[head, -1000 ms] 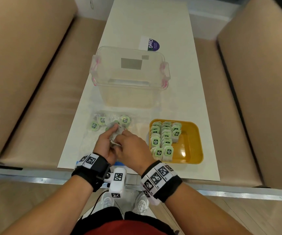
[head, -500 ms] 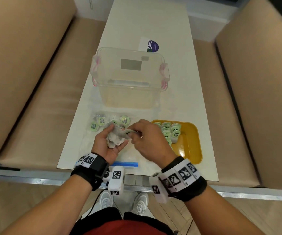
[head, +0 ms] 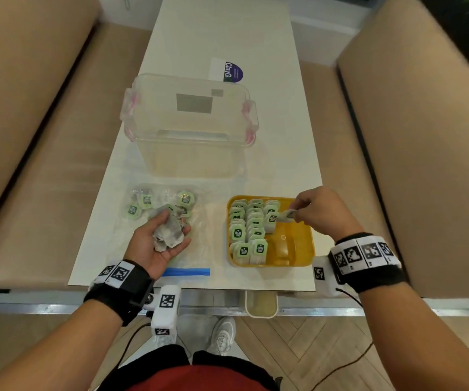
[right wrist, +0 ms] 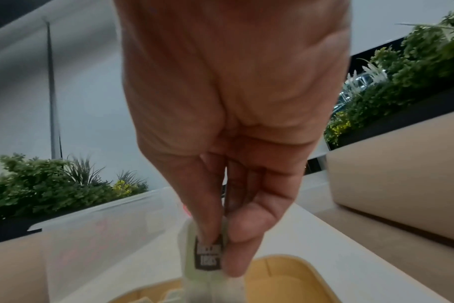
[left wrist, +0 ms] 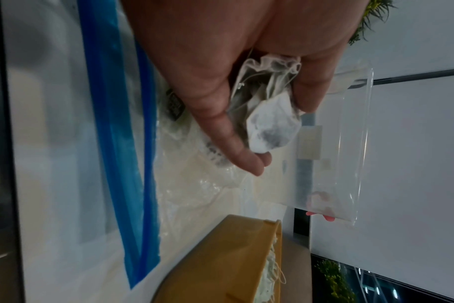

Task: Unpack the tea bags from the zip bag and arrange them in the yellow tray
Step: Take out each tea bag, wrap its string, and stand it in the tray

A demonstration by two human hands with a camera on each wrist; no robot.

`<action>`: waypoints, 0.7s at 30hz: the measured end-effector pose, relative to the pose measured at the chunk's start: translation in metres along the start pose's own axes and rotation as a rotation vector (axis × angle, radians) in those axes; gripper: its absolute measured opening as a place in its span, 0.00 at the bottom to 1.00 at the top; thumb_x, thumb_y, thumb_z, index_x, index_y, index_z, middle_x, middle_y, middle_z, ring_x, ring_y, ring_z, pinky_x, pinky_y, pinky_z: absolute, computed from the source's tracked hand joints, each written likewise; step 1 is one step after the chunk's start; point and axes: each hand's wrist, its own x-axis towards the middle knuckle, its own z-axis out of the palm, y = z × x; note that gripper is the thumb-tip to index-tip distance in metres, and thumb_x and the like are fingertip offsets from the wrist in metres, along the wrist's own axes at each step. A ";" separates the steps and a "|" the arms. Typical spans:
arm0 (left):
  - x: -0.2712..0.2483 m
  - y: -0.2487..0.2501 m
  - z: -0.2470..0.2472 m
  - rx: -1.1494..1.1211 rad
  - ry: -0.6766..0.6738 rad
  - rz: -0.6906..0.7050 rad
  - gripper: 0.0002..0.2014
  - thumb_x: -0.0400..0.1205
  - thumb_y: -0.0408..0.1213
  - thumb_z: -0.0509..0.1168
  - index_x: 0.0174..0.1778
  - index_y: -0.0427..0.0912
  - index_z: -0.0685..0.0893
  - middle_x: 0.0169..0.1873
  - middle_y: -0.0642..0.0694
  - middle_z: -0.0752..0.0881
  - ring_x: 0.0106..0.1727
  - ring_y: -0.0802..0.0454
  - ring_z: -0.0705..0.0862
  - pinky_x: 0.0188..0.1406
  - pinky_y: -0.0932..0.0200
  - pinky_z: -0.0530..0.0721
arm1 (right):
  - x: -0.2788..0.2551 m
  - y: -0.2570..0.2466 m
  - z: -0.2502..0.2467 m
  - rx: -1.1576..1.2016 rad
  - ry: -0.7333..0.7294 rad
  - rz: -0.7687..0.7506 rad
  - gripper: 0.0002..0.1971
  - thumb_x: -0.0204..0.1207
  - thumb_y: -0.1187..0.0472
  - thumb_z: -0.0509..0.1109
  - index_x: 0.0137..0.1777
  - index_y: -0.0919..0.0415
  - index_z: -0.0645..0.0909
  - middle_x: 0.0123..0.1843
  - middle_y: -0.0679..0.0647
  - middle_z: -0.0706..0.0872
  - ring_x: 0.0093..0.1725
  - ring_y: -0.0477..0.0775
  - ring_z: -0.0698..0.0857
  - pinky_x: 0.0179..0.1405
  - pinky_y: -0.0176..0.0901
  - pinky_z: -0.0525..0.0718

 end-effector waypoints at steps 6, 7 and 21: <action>-0.004 0.000 0.002 0.017 0.007 0.001 0.11 0.85 0.43 0.66 0.56 0.42 0.88 0.47 0.41 0.90 0.45 0.46 0.91 0.44 0.49 0.92 | 0.006 0.004 0.010 -0.052 -0.012 0.028 0.09 0.71 0.70 0.73 0.43 0.56 0.90 0.39 0.50 0.86 0.35 0.44 0.80 0.29 0.35 0.74; -0.005 0.000 0.001 0.018 0.010 0.000 0.11 0.85 0.42 0.66 0.57 0.42 0.87 0.48 0.41 0.90 0.45 0.45 0.91 0.44 0.49 0.92 | 0.006 0.004 0.014 -0.052 -0.027 0.031 0.09 0.71 0.70 0.73 0.43 0.56 0.91 0.39 0.49 0.86 0.35 0.45 0.80 0.29 0.35 0.74; -0.008 0.004 -0.003 0.013 0.041 0.020 0.11 0.82 0.41 0.69 0.38 0.48 0.95 0.45 0.42 0.92 0.47 0.42 0.92 0.45 0.46 0.92 | 0.009 0.008 0.033 -0.059 -0.060 0.087 0.11 0.70 0.74 0.71 0.38 0.56 0.87 0.37 0.50 0.84 0.39 0.53 0.84 0.33 0.37 0.78</action>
